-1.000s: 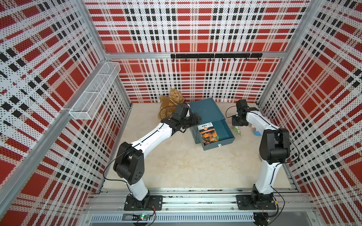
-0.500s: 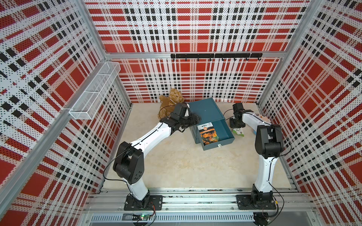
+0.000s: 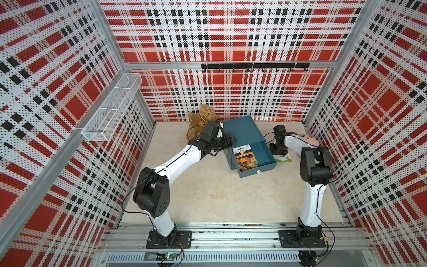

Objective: Take the seed bags out of the drawer
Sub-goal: Place the seed packet at the center of the board.

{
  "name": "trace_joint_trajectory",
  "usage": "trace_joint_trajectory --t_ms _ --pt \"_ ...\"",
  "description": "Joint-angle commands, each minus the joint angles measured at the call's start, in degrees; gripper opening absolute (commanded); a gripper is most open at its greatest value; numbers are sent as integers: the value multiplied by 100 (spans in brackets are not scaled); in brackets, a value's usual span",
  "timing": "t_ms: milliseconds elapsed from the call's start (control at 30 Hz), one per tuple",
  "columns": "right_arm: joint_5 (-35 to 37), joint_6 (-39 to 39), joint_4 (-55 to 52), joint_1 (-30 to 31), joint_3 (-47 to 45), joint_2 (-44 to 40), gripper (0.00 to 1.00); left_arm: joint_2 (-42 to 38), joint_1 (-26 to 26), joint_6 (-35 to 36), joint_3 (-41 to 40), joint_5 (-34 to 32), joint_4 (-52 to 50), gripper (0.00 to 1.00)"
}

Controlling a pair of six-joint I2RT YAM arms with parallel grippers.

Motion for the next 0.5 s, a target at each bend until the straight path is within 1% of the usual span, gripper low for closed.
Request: trace_joint_trajectory --t_ms 0,100,200,367,467 --pt "-3 224 -98 -16 -35 -515 63 183 110 219 -324 -318 -925 71" --pt "142 325 -213 -25 -35 -908 73 172 110 234 -315 -329 -923 71" --pt "238 418 -394 -25 34 -1327 80 128 109 237 -317 -355 -921 71" --pt "314 630 -584 -25 97 -2164 83 72 107 244 -324 -381 -921 71" --pt "221 643 -701 -16 179 -2605 83 49 104 238 -332 -381 -923 72"
